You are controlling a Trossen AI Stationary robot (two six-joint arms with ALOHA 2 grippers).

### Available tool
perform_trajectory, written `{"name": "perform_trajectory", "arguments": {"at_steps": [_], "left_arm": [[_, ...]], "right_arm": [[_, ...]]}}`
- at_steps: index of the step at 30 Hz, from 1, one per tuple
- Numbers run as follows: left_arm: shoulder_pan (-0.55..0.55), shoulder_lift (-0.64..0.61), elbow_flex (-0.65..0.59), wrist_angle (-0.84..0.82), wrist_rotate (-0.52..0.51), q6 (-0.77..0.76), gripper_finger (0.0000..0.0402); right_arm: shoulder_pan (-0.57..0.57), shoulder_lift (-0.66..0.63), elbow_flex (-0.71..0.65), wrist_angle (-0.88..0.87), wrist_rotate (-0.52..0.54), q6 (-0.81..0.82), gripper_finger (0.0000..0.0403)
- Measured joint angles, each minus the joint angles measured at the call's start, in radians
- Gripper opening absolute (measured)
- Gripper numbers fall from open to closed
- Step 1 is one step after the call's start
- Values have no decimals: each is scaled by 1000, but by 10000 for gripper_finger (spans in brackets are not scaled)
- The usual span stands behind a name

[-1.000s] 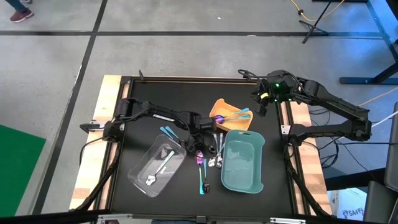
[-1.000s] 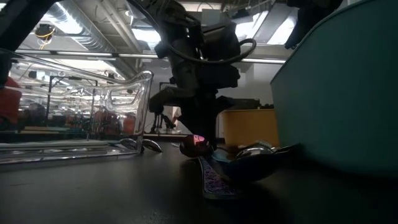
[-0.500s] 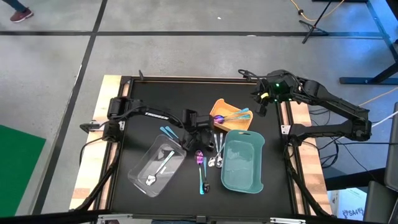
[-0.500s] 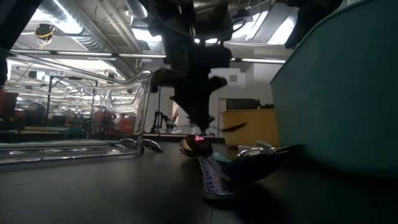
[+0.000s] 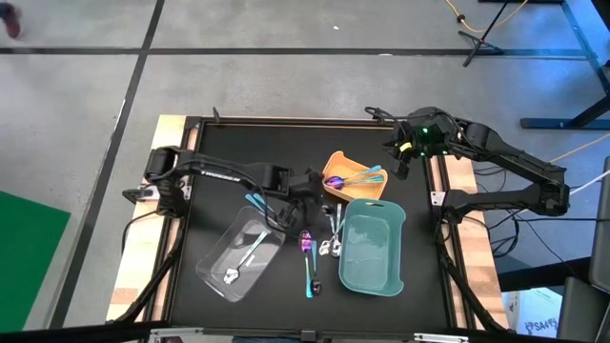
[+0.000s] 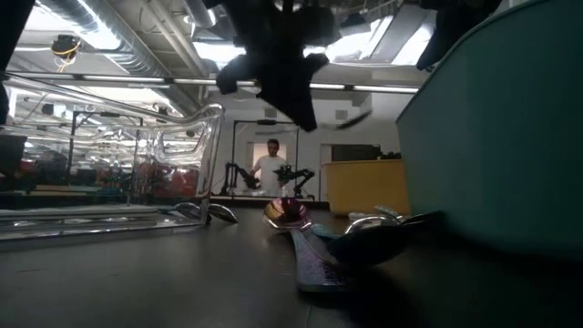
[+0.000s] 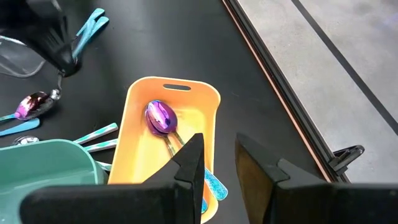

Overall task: Sort silverware by color (type)
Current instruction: Put the blue spoon into the blue bin

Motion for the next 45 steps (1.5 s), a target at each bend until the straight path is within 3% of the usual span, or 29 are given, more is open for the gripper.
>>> {"name": "perform_trajectory", "arguments": {"at_steps": [5,24,36,45], "left_arm": [[-10,-35,1,37,-18,30,6],[-71,-46,1,378,-63,424,10],[-77,-46,1,396,-111,459,10],[-97,-45,1,396,-108,543,10]], "right_arm": [[0,0,0,0,0,0,79],[0,0,0,1,-3,12,79],[0,14,0,121,-120,341,79],[0,135,0,317,-246,544,79]]}}
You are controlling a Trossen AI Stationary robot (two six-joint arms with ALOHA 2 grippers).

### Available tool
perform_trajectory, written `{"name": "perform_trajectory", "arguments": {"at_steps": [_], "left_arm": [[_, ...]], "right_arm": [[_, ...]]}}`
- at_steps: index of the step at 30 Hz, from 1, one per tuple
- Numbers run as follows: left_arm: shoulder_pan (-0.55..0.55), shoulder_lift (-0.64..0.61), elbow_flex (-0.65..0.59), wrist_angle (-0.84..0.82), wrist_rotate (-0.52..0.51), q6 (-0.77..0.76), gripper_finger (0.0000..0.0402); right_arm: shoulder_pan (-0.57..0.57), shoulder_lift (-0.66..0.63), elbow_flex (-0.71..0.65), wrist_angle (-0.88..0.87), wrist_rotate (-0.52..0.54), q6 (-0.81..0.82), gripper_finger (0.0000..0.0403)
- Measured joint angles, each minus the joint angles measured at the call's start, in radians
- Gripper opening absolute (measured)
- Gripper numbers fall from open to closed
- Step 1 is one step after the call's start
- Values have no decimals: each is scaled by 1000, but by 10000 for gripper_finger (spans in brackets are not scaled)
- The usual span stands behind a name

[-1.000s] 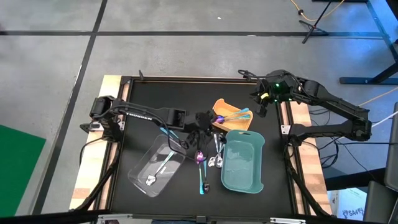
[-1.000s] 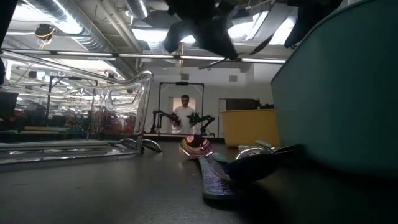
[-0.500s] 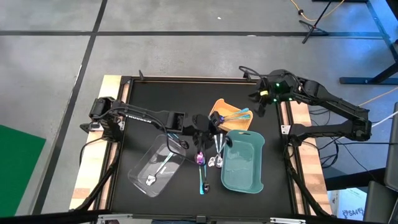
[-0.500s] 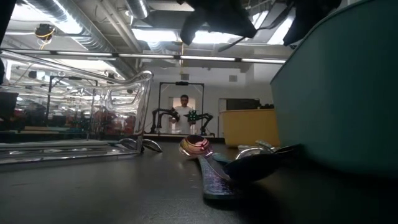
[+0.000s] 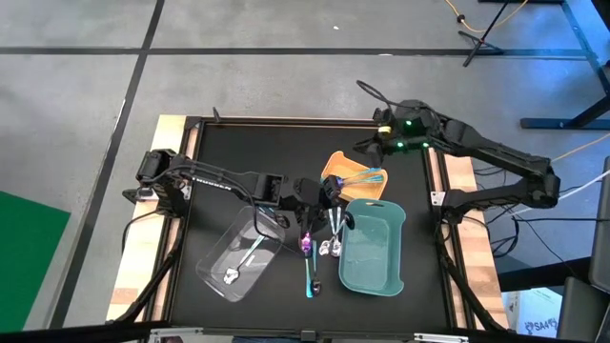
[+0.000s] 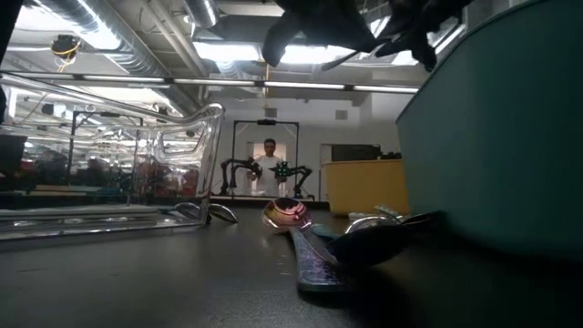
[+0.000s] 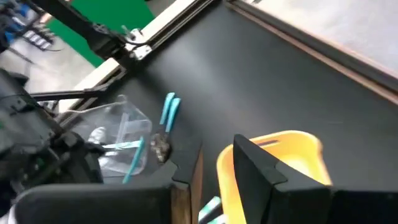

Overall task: Sort silverware by color (type)
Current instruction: Put the blue spoon into the blue bin

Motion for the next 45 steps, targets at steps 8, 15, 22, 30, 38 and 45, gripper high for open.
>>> {"name": "perform_trajectory", "arguments": {"at_steps": [8,15,22,30,38,45], "left_arm": [[-1,0,0,-1,0,6,11],[-1,0,0,-1,2,6,11],[-1,0,0,-1,3,6,11],[0,0,0,-2,44,4,11],[-7,0,0,-5,57,15,11],[-19,0,0,-5,57,4,11]], "right_arm": [[0,124,0,93,-160,66,79],[0,213,0,88,-280,94,79],[1,275,0,89,-378,94,79],[46,291,0,134,-406,85,79],[115,291,0,151,-349,93,79],[125,291,0,152,-353,95,79]]}}
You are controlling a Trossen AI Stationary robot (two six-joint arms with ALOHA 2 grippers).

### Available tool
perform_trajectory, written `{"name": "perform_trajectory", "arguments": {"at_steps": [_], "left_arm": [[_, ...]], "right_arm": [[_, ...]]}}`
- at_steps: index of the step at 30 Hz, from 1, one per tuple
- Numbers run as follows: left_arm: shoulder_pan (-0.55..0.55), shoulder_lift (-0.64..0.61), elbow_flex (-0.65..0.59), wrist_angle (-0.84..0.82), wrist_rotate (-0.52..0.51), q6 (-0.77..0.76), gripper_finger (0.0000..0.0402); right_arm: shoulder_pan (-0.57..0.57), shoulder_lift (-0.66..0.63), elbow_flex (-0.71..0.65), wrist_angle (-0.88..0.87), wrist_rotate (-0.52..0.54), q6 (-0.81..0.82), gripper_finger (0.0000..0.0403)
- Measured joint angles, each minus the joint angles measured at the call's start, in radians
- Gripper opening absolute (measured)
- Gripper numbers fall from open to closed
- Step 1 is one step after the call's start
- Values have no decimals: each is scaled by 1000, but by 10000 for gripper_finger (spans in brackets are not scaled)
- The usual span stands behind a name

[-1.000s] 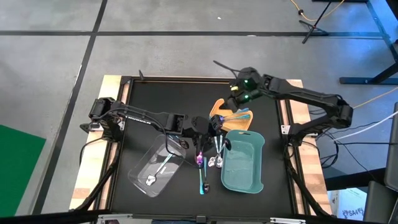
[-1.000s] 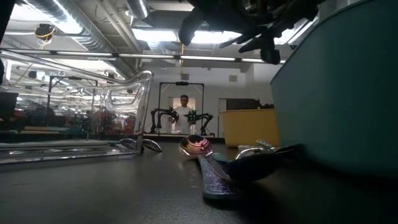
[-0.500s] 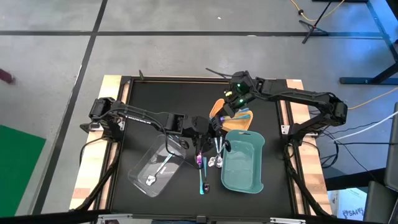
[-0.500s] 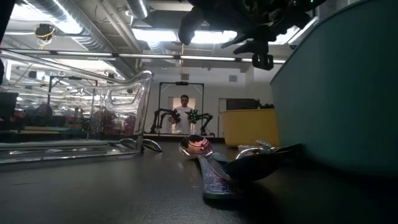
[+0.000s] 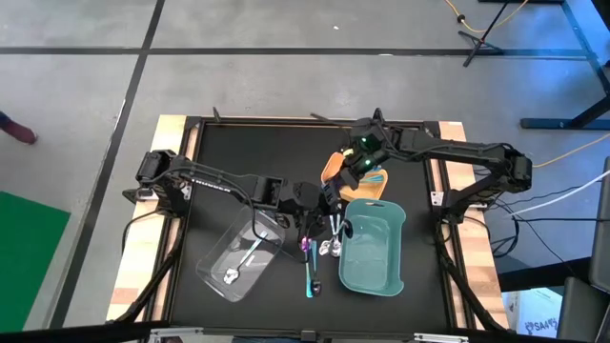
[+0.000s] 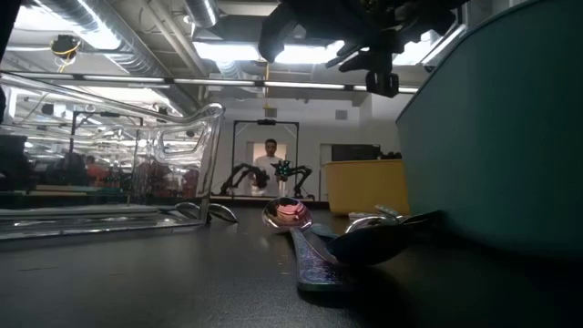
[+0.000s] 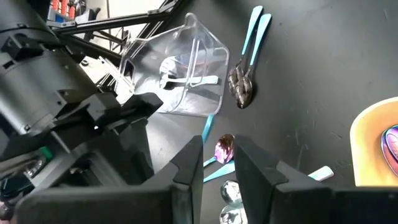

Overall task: Sort silverware by color (type)
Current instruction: Put the blue spoon into the blue bin

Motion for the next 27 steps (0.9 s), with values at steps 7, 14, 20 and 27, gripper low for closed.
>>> {"name": "perform_trajectory", "arguments": {"at_steps": [7,14,20,27], "left_arm": [[-8,0,0,0,0,0,11],[-8,0,0,1,27,1,11],[-13,0,0,0,26,1,11],[-37,0,0,1,18,3,11]], "right_arm": [[0,0,0,0,-57,-7,79],[0,0,0,1,-79,-14,79],[0,0,0,1,-82,-14,79],[0,0,0,1,-59,-13,79]]}}
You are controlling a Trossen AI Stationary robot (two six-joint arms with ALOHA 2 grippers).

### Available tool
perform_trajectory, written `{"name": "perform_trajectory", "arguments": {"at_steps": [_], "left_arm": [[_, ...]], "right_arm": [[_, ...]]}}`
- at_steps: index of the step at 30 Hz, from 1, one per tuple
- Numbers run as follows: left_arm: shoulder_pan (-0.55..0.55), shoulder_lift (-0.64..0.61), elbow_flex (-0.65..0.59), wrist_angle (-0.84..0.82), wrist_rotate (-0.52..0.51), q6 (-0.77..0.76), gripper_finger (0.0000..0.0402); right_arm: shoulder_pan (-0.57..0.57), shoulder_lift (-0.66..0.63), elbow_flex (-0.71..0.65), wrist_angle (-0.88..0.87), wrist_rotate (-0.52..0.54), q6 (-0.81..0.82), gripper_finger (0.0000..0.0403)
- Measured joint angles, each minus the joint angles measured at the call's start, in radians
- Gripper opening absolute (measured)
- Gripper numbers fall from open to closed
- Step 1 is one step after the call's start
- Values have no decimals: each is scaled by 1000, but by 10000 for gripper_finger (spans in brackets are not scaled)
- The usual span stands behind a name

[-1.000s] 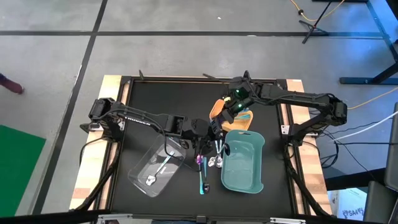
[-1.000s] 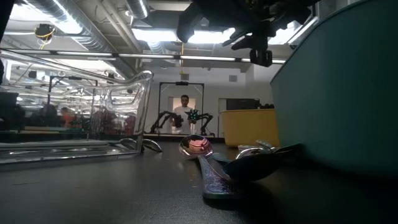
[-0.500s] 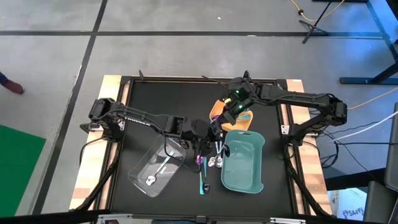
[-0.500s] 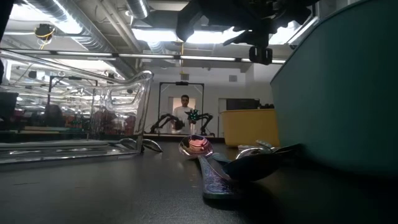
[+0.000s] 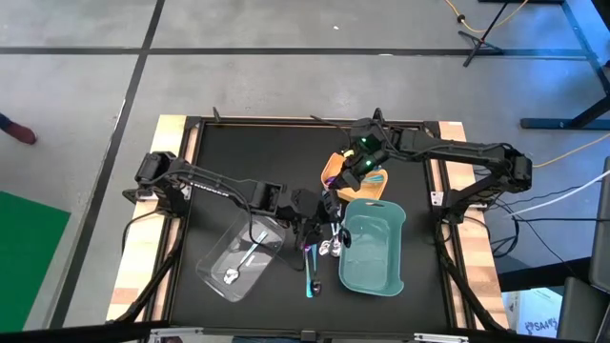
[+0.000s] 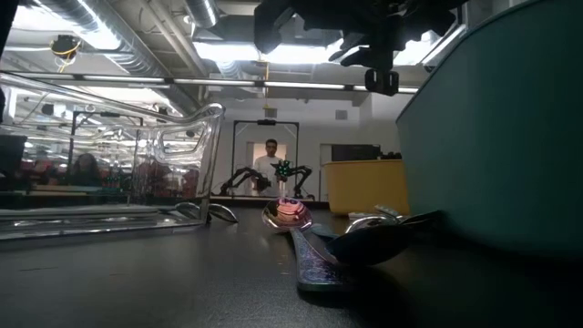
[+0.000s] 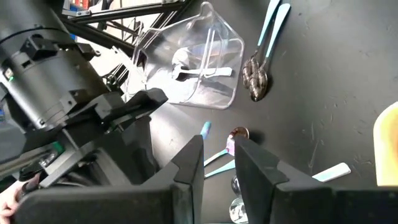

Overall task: Sort silverware by color (type)
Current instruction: Put the blue spoon into the blue bin

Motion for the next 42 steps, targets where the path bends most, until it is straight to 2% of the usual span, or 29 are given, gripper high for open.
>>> {"name": "perform_trajectory", "arguments": {"at_steps": [7,11,22,31,34,38,42], "left_arm": [[-3,0,0,0,-20,75,11],[2,0,0,-8,-27,76,11],[20,0,0,-12,-22,128,11],[7,0,0,-21,-23,129,11],[7,0,0,-23,-23,129,11],[7,0,0,-28,-23,128,11],[7,0,0,-28,-23,127,11]], "right_arm": [[0,0,0,0,11,2,79],[0,0,0,0,-52,3,79],[0,-1,0,-1,-75,-1,79],[-2,-1,0,3,-78,-76,79],[-1,-1,0,3,-99,-77,94],[-1,-1,0,3,-98,-76,138],[-1,0,0,2,-45,-77,174]]}}
